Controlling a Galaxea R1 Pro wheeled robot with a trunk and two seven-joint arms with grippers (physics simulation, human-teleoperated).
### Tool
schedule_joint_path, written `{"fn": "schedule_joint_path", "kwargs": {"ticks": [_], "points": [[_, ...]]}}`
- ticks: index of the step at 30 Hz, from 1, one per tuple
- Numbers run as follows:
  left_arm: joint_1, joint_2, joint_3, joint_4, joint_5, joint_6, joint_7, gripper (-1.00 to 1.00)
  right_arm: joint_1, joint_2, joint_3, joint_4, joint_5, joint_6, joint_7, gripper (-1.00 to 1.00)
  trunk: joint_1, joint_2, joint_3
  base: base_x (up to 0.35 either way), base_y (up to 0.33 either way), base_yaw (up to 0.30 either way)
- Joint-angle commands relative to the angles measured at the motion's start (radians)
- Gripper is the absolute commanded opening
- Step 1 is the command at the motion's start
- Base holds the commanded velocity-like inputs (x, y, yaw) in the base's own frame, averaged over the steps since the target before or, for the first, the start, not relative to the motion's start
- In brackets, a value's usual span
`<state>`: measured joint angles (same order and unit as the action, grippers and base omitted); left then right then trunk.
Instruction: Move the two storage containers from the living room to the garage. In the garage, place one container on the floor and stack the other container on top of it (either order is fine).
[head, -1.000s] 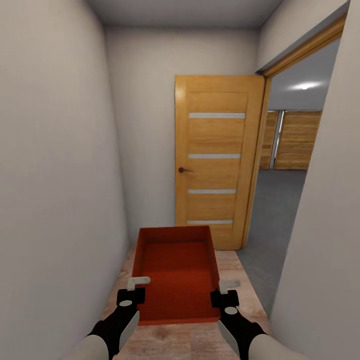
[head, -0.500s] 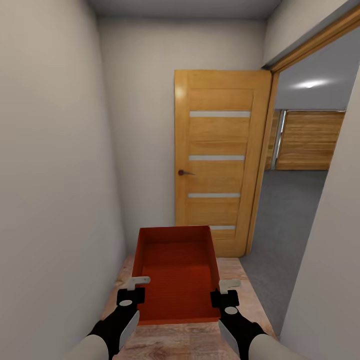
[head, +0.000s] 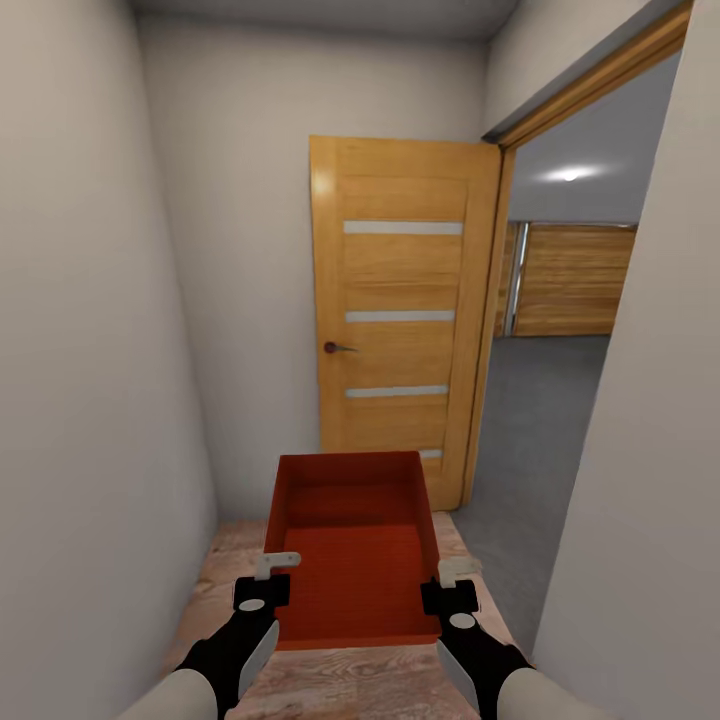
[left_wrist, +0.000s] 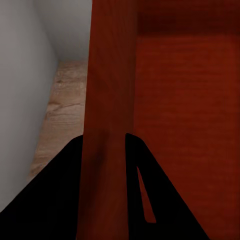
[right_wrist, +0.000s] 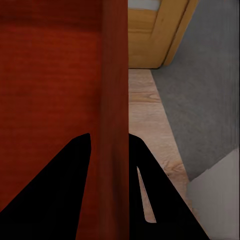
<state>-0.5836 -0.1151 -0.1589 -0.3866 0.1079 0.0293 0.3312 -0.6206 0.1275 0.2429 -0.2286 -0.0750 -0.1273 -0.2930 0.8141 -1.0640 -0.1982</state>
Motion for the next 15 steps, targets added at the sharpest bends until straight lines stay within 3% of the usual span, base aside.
{"fn": "schedule_joint_path", "kwargs": {"ticks": [1,15], "points": [[-0.001,0.014,0.008,-0.005,-0.011,-0.062,0.014,-1.00,-0.001,0.000,-0.005,0.002,-0.017,-0.002,0.005,-1.00,0.000,-0.001,-0.001,0.000,0.000,-0.284],[-0.001,0.012,0.008,-0.006,-0.011,-0.062,0.017,-1.00,-0.001,0.000,-0.005,0.003,-0.017,-0.001,0.005,-1.00,0.000,-0.001,-0.001,0.001,0.000,-0.284]]}}
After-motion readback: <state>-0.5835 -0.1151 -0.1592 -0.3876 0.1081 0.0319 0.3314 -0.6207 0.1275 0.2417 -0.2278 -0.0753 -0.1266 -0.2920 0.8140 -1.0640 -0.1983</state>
